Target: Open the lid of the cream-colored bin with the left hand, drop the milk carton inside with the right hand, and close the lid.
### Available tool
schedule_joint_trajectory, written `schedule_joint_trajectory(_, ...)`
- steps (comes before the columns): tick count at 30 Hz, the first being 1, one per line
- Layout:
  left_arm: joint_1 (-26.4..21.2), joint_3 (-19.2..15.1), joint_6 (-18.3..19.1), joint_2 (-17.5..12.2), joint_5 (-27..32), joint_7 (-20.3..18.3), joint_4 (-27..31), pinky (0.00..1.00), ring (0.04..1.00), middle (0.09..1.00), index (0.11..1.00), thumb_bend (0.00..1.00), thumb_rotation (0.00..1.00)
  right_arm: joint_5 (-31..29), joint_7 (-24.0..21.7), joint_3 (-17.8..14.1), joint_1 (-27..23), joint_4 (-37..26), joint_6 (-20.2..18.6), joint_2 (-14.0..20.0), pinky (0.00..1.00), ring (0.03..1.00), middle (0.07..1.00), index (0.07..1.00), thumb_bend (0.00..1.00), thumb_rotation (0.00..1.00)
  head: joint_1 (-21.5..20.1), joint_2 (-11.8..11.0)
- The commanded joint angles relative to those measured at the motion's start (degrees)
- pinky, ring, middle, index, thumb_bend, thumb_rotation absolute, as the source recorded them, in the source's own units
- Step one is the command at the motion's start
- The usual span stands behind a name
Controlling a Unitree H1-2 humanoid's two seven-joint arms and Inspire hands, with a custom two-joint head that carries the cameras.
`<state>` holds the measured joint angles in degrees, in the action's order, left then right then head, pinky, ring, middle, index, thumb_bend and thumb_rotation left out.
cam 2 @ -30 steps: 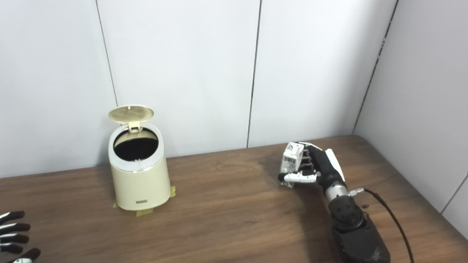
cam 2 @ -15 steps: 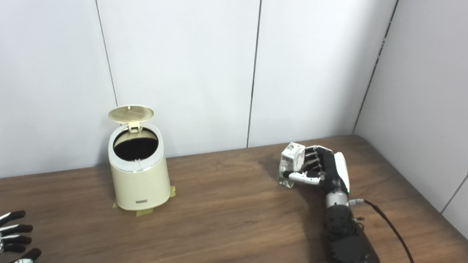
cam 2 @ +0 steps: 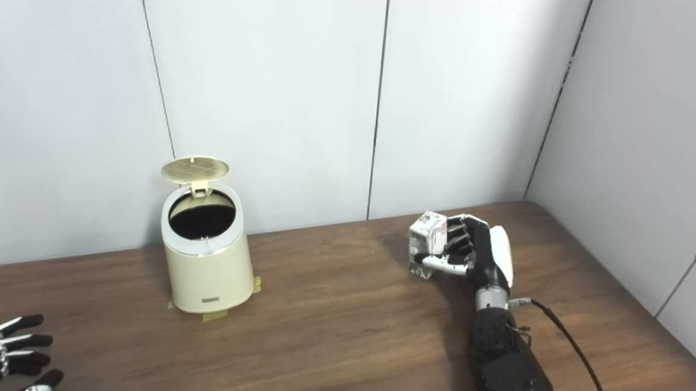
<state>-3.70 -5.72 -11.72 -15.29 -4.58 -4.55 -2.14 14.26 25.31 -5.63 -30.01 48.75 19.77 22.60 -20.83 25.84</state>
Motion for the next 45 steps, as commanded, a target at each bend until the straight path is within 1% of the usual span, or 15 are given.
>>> schedule_joint_trajectory(1,-1.88,-0.04,-0.95,-0.36,0.41,0.35,1.95,0.57,0.602,0.678,0.781,0.59,0.0,-1.21,0.26,-0.44,-1.73,-2.7,2.72,-0.49,0.3,0.345,0.426,0.534,0.52,0.0,0.04,0.08)
schedule_joint_trajectory(3,-2.02,-0.01,-0.93,-0.36,-0.06,0.54,1.86,0.57,0.601,0.676,0.777,0.59,0.0,-2.26,-0.47,-0.87,-1.77,-4.83,2.12,-1.15,0.3,0.347,0.428,0.534,0.52,0.0,0.24,0.04)
schedule_joint_trajectory(6,-2.29,0.07,-1.04,-0.33,0.05,0.44,1.52,0.57,0.598,0.673,0.775,0.59,0.0,-2.27,-0.02,-1.26,-2.11,-9.81,0.13,-2.63,0.3,0.343,0.426,0.534,0.52,0.0,0.6,-0.16)
schedule_joint_trajectory(10,-2.59,0.28,-1.15,-0.35,-0.59,0.72,1.02,0.59,0.606,0.678,0.777,0.59,0.0,-1.23,0.48,-1.6,-3.08,-14.84,-3.48,-4.18,0.3,0.347,0.429,0.532,0.52,0.0,1.2,-0.51)
schedule_joint_trajectory(12,-2.81,0.32,-1.47,-0.22,-0.65,0.8,0.61,0.57,0.601,0.675,0.774,0.59,0.0,-1.75,0.07,-1.96,-3.75,-16.46,-4.71,-4.95,0.3,0.349,0.432,0.531,0.52,0.0,1.38,-0.54)
schedule_joint_trajectory(16,-3.13,0.39,-1.53,0.22,-0.52,0.95,0.14,0.56,0.593,0.671,0.771,0.59,0.0,-5.28,-1.99,-2.67,-4.91,-18.03,-2.1,-6.43,0.29,0.328,0.429,0.531,0.52,0.0,2.93,-0.82)
schedule_joint_trajectory(19,-3.3,0.6,-1.52,0.46,-0.47,0.85,-0.15,0.55,0.589,0.67,0.769,0.6,0.0,-7.05,-3.44,-2.87,-5.24,-20.17,-3.28,-7.5,0.3,0.336,0.433,0.528,0.52,0.0,3.91,-1.08)
schedule_joint_trajectory(23,-3.21,0.77,-0.15,1.05,0.26,0.48,0.01,0.57,0.601,0.678,0.774,0.6,0.0,-8.04,-4.63,-2.67,-5.71,-23.04,-4.4,-9.46,0.31,0.351,0.442,0.521,0.52,0.0,5.5,-1.38)
schedule_joint_trajectory(28,-3.36,1.01,0.11,1.59,-0.58,0.97,-0.44,0.56,0.602,0.677,0.771,0.64,0.0,-11.0,-6.4,-3.11,-7.51,-22.63,-2.81,-11.91,0.29,0.341,0.438,0.515,0.52,0.0,6.68,-1.78)
schedule_joint_trajectory(33,-3.46,1.19,-0.06,2.16,-0.27,1.04,-1.09,0.56,0.603,0.676,0.772,0.65,0.0,-9.31,-5.52,-2.28,-9.1,-20.83,-0.97,-13.09,0.28,0.329,0.433,0.515,0.52,0.0,8.27,-2.17)
schedule_joint_trajectory(36,-3.51,1.33,-0.49,2.47,-0.16,1.09,-1.83,0.56,0.603,0.678,0.776,0.66,0.0,-10.66,-6.33,-2.16,-9.74,-20.84,-0.01,-14.78,0.29,0.338,0.438,0.514,0.52,0.0,9.49,-2.45)
schedule_joint_trajectory(38,-3.54,1.39,-0.67,2.82,0.03,1.21,-2.16,0.56,0.604,0.679,0.776,0.66,0.0,-11.23,-6.78,-2.04,-10.2,-20.17,1.48,-15.5,0.29,0.336,0.438,0.516,0.52,0.0,10.25,-2.57)
schedule_joint_trajectory(40,-3.59,1.43,-0.77,3.15,0.18,1.31,-2.48,0.57,0.609,0.68,0.771,0.67,0.0,-12.64,-7.72,-2.03,-10.9,-19.05,3.89,-16.4,0.28,0.334,0.437,0.518,0.52,0.0,10.74,-2.66)
schedule_joint_trajectory(42,-3.73,1.55,-1.07,3.42,0.01,1.41,-2.89,0.58,0.609,0.679,0.769,0.67,0.0,-13.02,-8.12,-1.8,-11.51,-18.58,5.13,-17.28,0.29,0.334,0.436,0.518,0.52,0.0,11.35,-2.78)
schedule_joint_trajectory(45,-3.87,1.64,-1.55,3.87,0.12,1.52,-3.5,0.57,0.606,0.676,0.765,0.68,0.0,-13.71,-8.76,-1.69,-11.93,-19.28,4.29,-18.35,0.29,0.331,0.431,0.519,0.52,0.0,12.14,-2.93)
